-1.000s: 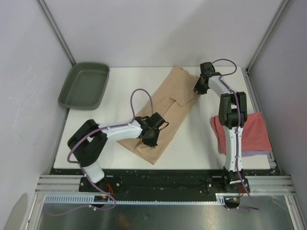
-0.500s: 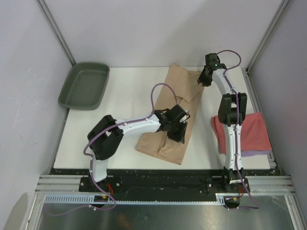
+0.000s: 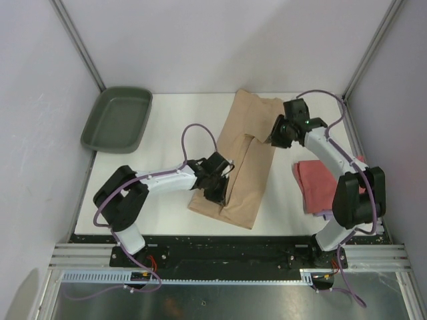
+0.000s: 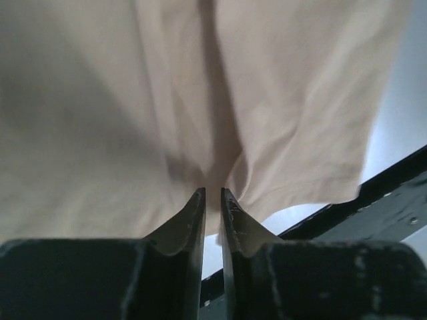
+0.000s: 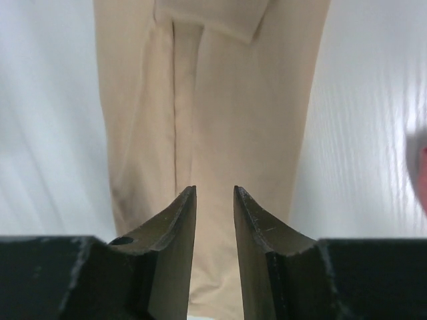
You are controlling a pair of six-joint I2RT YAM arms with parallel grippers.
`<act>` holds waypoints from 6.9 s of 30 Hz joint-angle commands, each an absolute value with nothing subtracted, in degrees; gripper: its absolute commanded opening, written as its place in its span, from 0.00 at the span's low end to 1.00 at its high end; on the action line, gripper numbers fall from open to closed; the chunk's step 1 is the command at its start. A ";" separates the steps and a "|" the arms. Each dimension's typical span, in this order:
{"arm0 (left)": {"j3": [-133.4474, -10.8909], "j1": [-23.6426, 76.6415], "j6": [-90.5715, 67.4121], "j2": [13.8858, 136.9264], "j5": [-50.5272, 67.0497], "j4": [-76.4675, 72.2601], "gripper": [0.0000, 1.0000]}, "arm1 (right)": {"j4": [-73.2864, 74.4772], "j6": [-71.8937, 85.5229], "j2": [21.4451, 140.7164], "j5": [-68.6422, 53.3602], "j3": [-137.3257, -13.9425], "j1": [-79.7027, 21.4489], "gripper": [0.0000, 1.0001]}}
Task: Fold and stack the t-shirts
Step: Rotate the tshirt 80 degrees, then grab the bottom of the folded rectangular tshirt with both arms, then fold the folded rectangular tshirt in 1/3 of the way
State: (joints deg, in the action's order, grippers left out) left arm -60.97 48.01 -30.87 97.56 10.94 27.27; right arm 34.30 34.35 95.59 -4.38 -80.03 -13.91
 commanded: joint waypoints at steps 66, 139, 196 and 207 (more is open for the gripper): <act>-49.33 52.29 -31.95 94.98 18.95 19.27 0.08 | 29.19 61.62 66.89 -5.68 -30.77 -49.40 0.37; -37.49 45.32 -37.50 81.76 18.01 21.63 0.23 | 43.09 52.67 50.27 -11.20 -26.31 -33.04 0.00; -104.96 28.65 -31.98 127.06 12.31 18.09 0.00 | 16.55 39.17 104.20 4.67 -71.88 -8.53 0.00; -104.62 26.72 -26.87 125.95 11.97 17.69 0.70 | 18.26 35.02 104.19 3.01 -75.19 -7.22 0.50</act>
State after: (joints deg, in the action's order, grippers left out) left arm -103.09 27.77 -30.52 129.60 12.23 19.75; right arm 18.26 37.74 106.32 2.59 -71.68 -7.73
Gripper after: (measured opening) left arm 0.620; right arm 0.424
